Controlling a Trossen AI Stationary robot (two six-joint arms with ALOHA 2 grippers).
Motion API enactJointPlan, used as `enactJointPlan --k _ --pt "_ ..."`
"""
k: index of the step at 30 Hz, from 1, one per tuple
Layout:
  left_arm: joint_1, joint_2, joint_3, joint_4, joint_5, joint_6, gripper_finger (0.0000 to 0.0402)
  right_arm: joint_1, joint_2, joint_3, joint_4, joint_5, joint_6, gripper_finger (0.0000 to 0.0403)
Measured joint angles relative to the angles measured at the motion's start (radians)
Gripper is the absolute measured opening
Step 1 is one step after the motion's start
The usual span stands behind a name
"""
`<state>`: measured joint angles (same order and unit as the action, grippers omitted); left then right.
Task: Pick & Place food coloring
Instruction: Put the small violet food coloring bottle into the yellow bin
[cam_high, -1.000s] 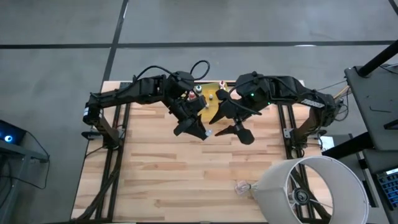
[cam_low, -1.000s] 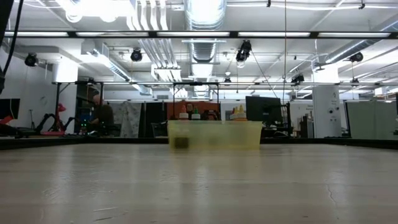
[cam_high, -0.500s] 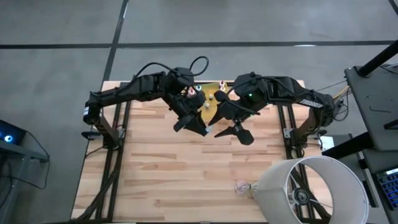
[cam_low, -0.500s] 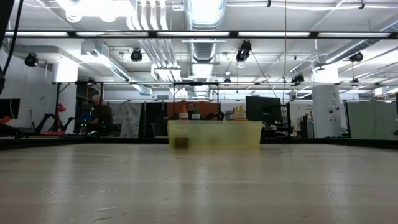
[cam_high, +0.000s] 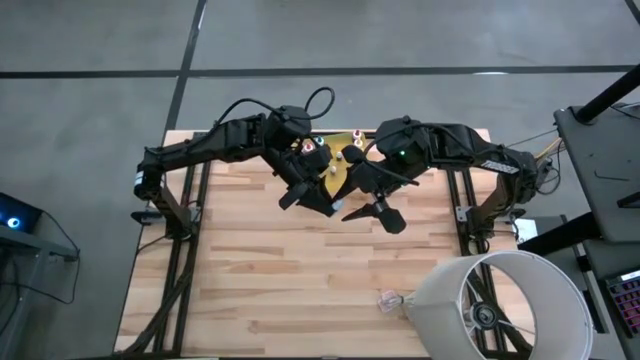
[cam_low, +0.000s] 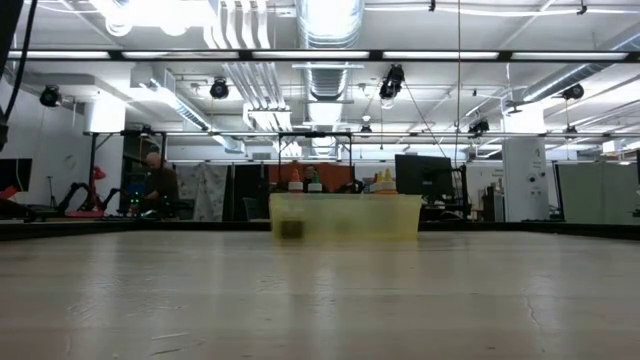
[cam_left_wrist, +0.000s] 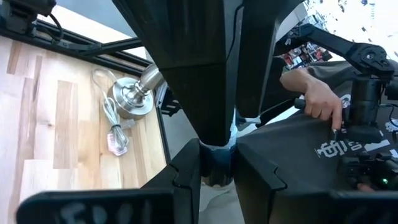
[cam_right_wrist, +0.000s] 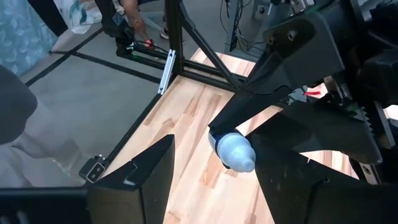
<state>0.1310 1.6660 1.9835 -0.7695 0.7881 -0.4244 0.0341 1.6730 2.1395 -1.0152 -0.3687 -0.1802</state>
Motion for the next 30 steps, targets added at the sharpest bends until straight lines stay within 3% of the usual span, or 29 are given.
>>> enactJointPlan --k 9,25,30 --pt "0.000 0.000 0.000 0.000 0.004 -0.004 0.0055 0.000 0.000 0.000 0.000 0.001 -0.003 0.0195" --pt "-0.001 0.000 0.000 -0.002 0.007 -0.006 0.0055 -0.010 0.018 0.000 0.005 0.002 -0.024 0.0072" --pt "-0.001 0.000 0.000 -0.004 0.006 -0.004 0.0055 -0.016 0.017 0.000 0.002 0.000 -0.028 0.0058"
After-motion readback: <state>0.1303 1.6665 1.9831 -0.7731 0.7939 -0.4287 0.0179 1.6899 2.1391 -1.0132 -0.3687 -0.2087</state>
